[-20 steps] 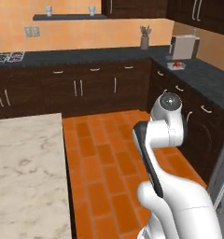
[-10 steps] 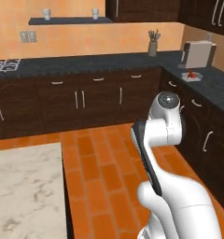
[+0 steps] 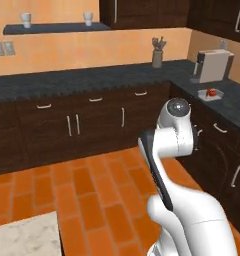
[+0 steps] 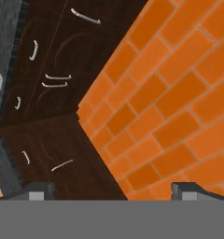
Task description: Take the meat container that has the steak and place it on the second highest rack of the freezer. Then take the vegetable container that has the tomato and carrot and place it on the highest rack of the freezer.
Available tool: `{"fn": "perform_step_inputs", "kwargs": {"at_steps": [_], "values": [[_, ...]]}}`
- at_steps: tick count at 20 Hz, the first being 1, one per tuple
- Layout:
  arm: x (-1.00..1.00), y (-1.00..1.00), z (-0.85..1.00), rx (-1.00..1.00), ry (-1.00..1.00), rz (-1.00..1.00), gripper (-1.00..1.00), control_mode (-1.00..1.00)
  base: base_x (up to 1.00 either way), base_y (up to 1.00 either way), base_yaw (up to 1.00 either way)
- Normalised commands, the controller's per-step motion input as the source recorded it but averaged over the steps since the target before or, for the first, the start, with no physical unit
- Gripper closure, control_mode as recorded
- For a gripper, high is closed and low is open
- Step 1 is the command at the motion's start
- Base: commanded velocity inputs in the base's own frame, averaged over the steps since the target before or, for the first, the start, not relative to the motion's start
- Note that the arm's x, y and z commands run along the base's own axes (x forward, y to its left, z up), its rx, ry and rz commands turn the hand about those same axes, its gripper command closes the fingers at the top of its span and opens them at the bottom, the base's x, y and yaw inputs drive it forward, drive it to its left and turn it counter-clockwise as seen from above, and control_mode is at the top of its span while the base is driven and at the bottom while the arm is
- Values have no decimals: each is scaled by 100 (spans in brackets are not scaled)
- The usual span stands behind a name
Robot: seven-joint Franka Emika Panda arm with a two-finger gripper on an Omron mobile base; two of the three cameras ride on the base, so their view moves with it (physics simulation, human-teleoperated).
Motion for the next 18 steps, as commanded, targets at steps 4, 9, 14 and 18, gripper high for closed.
{"fn": "perform_step_inputs", "kwargs": {"at_steps": [4, 9, 14, 18], "values": [[0, 0, 0, 0, 0, 0, -100, 100, 100, 0, -64], [0, 0, 0, 0, 0, 0, -100, 100, 100, 1, -51], [0, 0, 0, 0, 0, 0, -100, 100, 100, 16, -52], [0, 0, 0, 0, 0, 0, -100, 100, 73, 28, -72]]}}
